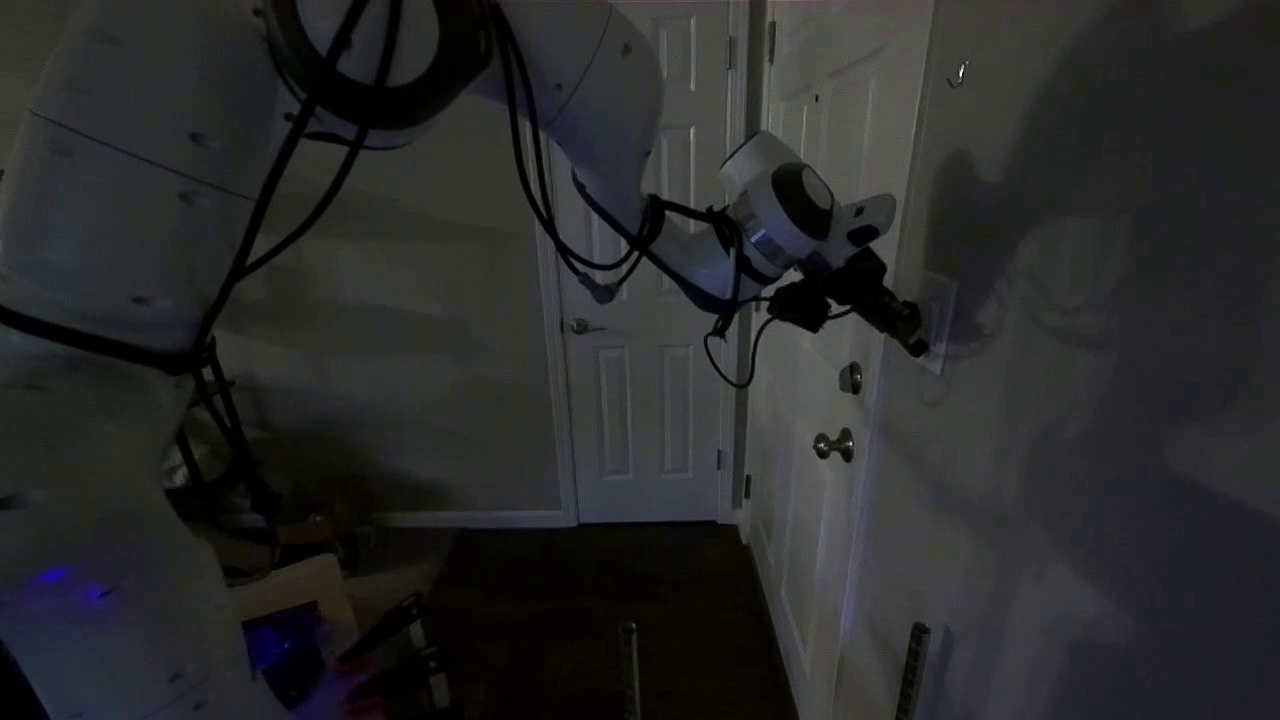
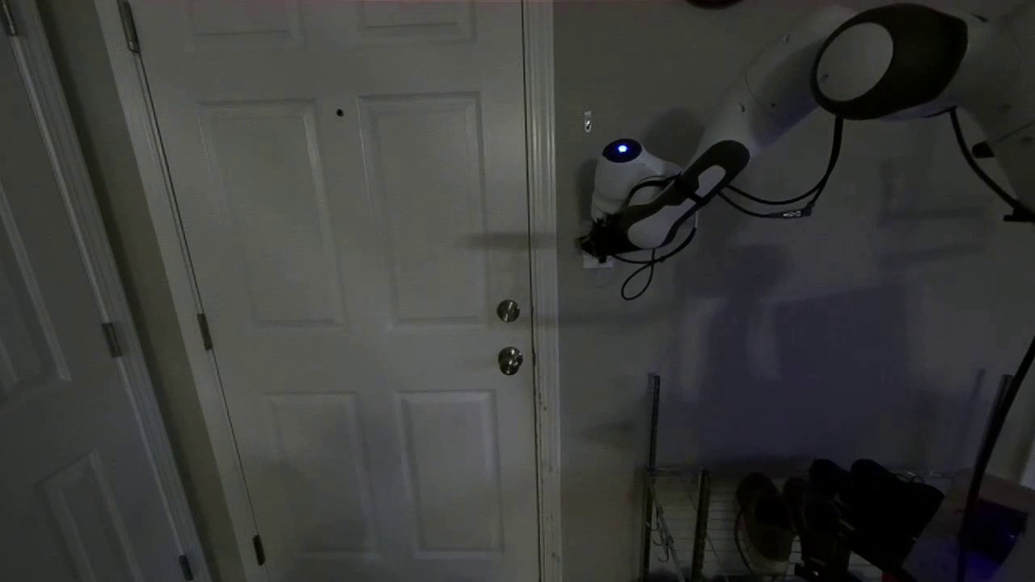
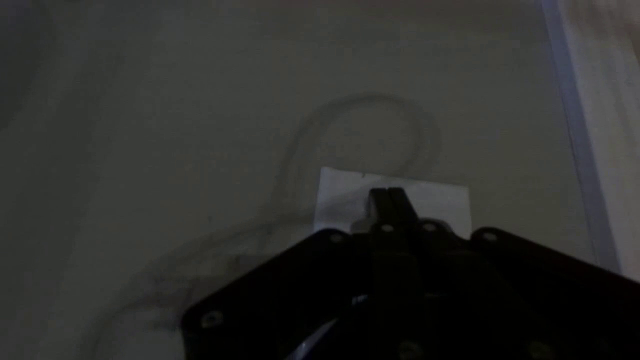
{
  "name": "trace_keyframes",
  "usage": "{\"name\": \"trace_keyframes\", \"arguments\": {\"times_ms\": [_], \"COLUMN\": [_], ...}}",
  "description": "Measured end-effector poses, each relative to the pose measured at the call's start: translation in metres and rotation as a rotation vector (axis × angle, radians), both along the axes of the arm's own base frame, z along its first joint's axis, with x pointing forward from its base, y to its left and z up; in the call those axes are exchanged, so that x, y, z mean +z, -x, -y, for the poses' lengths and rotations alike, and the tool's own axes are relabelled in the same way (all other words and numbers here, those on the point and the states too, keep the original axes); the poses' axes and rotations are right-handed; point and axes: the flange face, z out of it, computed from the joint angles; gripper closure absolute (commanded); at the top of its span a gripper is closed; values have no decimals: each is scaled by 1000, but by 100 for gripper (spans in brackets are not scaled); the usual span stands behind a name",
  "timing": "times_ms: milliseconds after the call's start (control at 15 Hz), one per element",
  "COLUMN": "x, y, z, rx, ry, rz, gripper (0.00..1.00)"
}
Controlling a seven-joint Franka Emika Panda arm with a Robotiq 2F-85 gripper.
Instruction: Flip the switch to turn off the light
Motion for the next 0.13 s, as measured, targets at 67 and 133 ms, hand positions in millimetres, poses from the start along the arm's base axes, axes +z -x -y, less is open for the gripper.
{"name": "trace_keyframes", "arguments": {"times_ms": [67,133], "x": [-3,-7], "y": [-1,-2], "z": [1,2], "rx": [-2,-4], "ry": [-3,-5], "rz": [-3,-5], "gripper": [97,97]}}
